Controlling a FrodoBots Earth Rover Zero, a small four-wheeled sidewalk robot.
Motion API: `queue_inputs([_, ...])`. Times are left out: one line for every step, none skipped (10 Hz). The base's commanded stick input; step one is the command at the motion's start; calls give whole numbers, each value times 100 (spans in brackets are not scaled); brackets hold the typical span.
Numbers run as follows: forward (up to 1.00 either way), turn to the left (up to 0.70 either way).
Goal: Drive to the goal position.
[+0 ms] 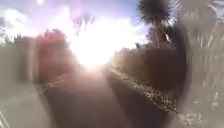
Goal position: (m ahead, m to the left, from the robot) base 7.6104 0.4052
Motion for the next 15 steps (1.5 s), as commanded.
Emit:
queue_inputs([70, 0])
queue_inputs([70, 0])
queue_inputs([70, 0])
queue_inputs([70, 0])
queue_inputs([70, 0])
queue_inputs([70, 0])
queue_inputs([70, 35])
queue_inputs([70, 35])
queue_inputs([70, 35])
queue_inputs([70, 33])
queue_inputs([70, 22])
queue_inputs([70, 11])
queue_inputs([70, 0])
queue_inputs([70, 0])
queue_inputs([70, 0])
